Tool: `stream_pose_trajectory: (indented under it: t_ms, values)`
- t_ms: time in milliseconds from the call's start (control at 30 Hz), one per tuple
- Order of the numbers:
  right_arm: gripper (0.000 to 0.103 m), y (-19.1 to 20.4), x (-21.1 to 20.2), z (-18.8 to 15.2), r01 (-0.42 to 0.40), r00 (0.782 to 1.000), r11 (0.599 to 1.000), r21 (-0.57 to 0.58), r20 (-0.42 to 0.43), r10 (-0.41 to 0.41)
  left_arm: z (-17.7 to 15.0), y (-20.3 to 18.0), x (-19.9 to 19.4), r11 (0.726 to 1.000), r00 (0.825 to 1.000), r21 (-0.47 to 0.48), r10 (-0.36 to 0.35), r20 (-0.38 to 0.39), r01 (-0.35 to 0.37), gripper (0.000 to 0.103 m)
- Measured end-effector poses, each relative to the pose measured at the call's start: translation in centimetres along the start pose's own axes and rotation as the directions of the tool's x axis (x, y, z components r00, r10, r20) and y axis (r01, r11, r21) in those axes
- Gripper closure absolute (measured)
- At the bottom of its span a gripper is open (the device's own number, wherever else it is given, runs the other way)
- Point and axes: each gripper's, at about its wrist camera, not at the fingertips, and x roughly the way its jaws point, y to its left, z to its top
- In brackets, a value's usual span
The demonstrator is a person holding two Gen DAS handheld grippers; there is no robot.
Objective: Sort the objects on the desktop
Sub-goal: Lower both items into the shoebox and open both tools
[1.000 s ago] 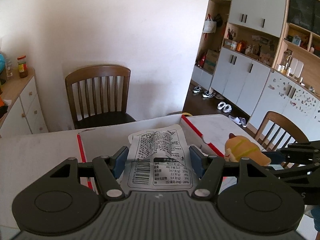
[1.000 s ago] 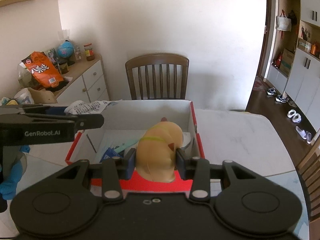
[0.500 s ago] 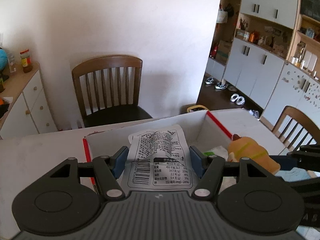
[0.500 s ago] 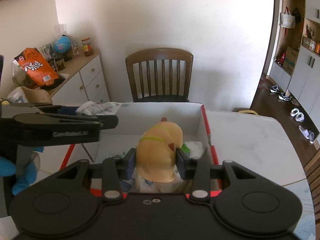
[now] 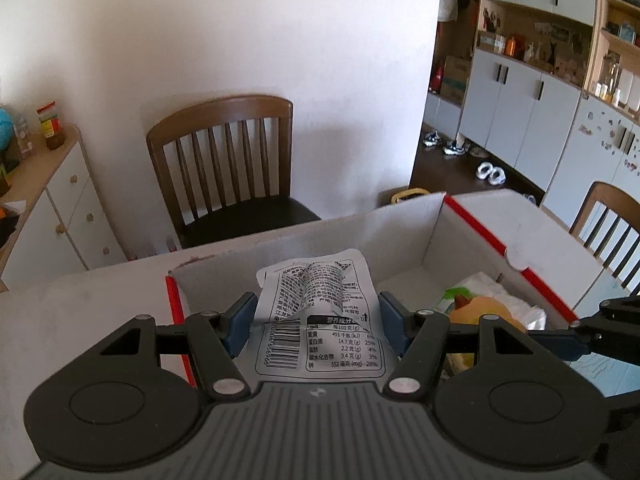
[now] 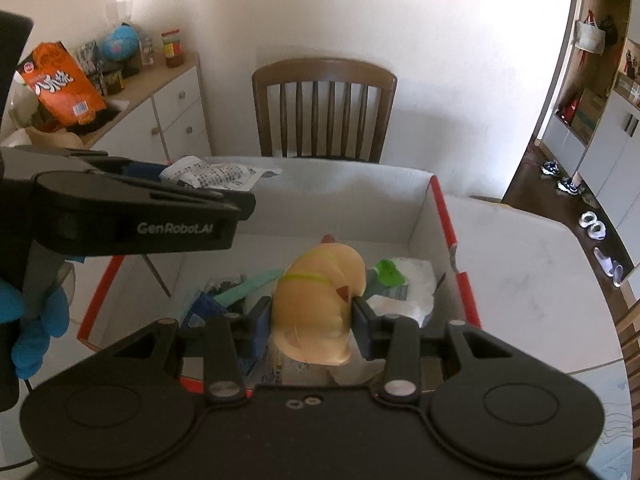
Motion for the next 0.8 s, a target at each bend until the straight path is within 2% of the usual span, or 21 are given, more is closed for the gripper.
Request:
stream_pose_trajectory:
  t_ms: [333,800]
  values:
    - [0.063,0.4,1.8,-0.3,0.010,0.999,1.000,-0.017,-0.033,-0.011,-0.3,-0.2,2.0,0.999,0.999,0.033,-0.007,-0.036,0.008,0.038]
    - [0.062,0.7,3.4,-1.0,0.002,0.995,1.000,-0.028,-0.096,-0.005,-1.2,0.1,4.6,0.999,0.989,0.029,-0.021,-0.149,0.025,0.038]
